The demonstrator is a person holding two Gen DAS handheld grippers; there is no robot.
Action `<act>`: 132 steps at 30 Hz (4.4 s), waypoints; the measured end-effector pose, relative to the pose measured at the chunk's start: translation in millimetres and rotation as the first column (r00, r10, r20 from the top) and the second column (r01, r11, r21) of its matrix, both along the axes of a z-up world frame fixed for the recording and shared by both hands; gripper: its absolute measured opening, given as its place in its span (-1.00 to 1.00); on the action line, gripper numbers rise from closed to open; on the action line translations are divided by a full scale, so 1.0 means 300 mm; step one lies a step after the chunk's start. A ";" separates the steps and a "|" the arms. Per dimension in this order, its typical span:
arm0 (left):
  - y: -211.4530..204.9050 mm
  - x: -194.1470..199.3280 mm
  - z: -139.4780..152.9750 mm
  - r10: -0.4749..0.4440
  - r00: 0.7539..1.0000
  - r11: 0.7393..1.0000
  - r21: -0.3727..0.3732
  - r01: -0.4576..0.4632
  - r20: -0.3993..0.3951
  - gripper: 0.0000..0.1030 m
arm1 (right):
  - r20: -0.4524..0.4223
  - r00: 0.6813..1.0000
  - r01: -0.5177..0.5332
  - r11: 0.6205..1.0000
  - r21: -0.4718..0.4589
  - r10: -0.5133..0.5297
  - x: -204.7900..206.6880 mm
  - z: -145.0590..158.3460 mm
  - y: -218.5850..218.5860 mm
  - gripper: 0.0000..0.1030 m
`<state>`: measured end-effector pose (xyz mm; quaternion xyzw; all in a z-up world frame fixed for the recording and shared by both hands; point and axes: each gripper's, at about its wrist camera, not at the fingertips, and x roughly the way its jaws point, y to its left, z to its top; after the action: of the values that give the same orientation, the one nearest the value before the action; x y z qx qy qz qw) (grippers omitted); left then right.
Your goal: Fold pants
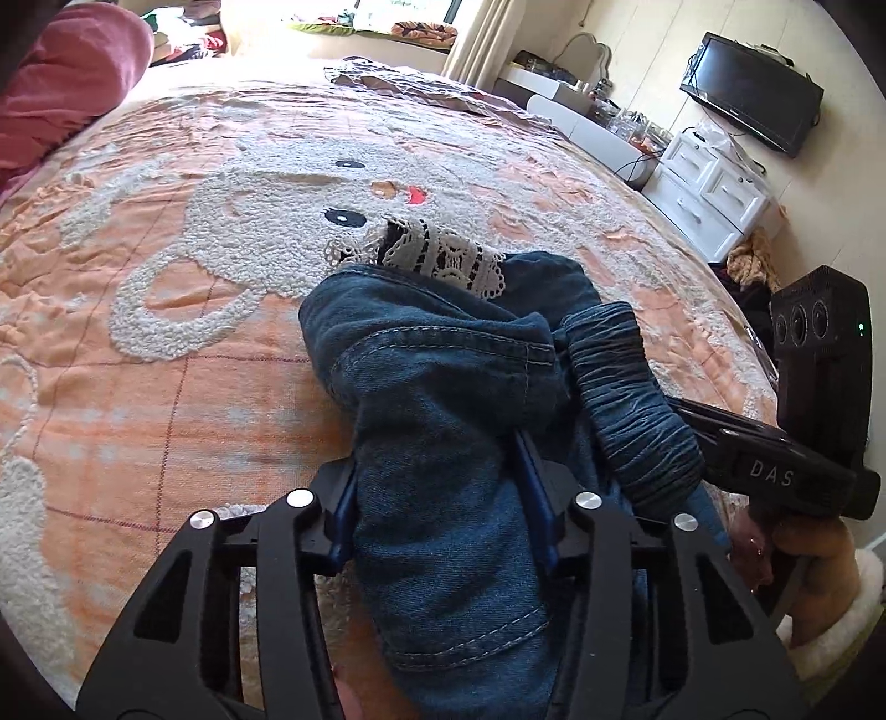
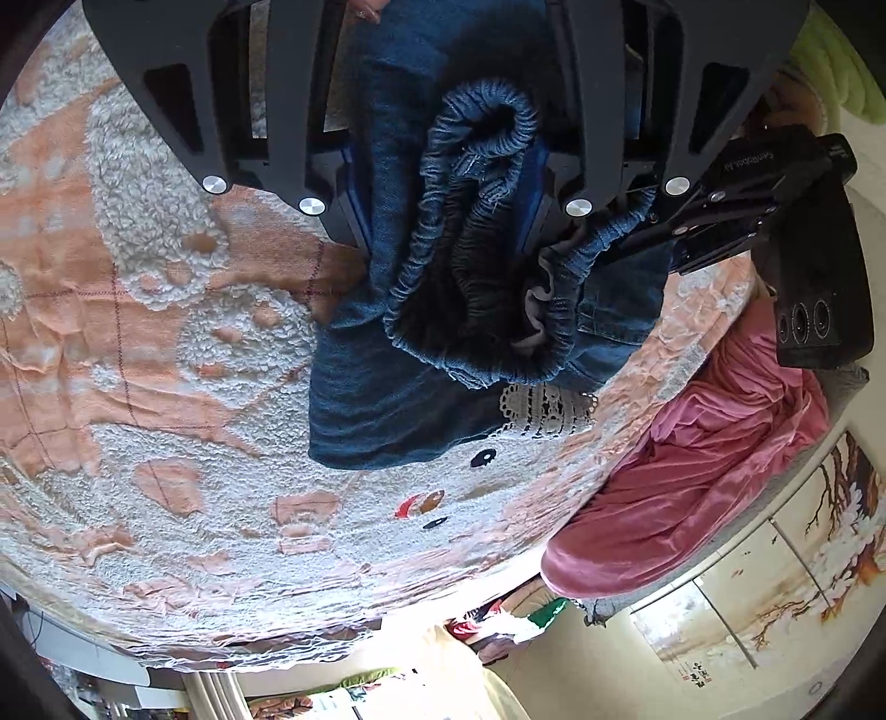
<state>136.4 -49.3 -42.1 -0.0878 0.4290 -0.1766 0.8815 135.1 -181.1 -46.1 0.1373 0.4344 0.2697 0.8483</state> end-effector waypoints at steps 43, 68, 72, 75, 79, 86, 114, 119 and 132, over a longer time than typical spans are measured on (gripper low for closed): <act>0.135 0.338 0.183 0.131 0.980 0.984 0.100 -0.146 0.148 -0.63 | 0.183 0.979 -0.066 0.989 -0.131 0.089 0.374 0.156 0.301 -0.46; 0.196 0.366 0.058 0.202 0.975 0.963 0.163 -0.216 0.096 -0.21 | 0.057 0.998 0.045 0.989 -0.144 -0.037 0.410 0.016 0.244 0.23; 0.198 0.357 0.065 0.206 0.973 0.960 0.171 -0.222 0.105 -0.12 | 0.062 0.997 0.063 0.990 -0.124 -0.056 0.387 0.022 0.218 0.34; 0.202 0.342 0.079 0.211 0.971 0.958 0.173 -0.228 0.114 -0.02 | 0.070 0.995 0.075 0.989 -0.125 -0.066 0.364 0.031 0.205 0.43; 0.215 0.314 0.099 0.222 0.967 0.957 0.164 -0.240 0.124 0.11 | 0.093 0.993 0.081 0.987 -0.135 -0.069 0.331 0.047 0.197 0.47; 0.204 0.264 0.130 0.216 0.965 0.958 0.156 -0.239 0.148 0.29 | 0.136 0.988 0.091 0.985 -0.149 -0.070 0.282 0.077 0.202 0.49; 0.205 0.022 0.216 0.293 0.937 0.942 0.108 -0.317 0.187 0.81 | 0.241 0.966 0.131 0.981 -0.145 -0.094 0.114 0.229 0.150 0.72; 0.207 -0.023 0.238 0.304 0.934 0.940 0.103 -0.326 0.187 0.81 | 0.253 0.963 0.127 0.982 -0.140 -0.089 0.071 0.259 0.139 0.76; 0.196 -0.163 0.320 0.309 0.924 0.931 0.128 -0.342 0.225 0.81 | 0.278 0.958 0.122 0.982 -0.146 -0.077 -0.078 0.320 0.111 0.84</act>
<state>87.4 9.3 54.0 -0.0663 0.3300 0.0008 0.9416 111.8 -147.8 50.0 0.0519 0.3274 0.2068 0.9205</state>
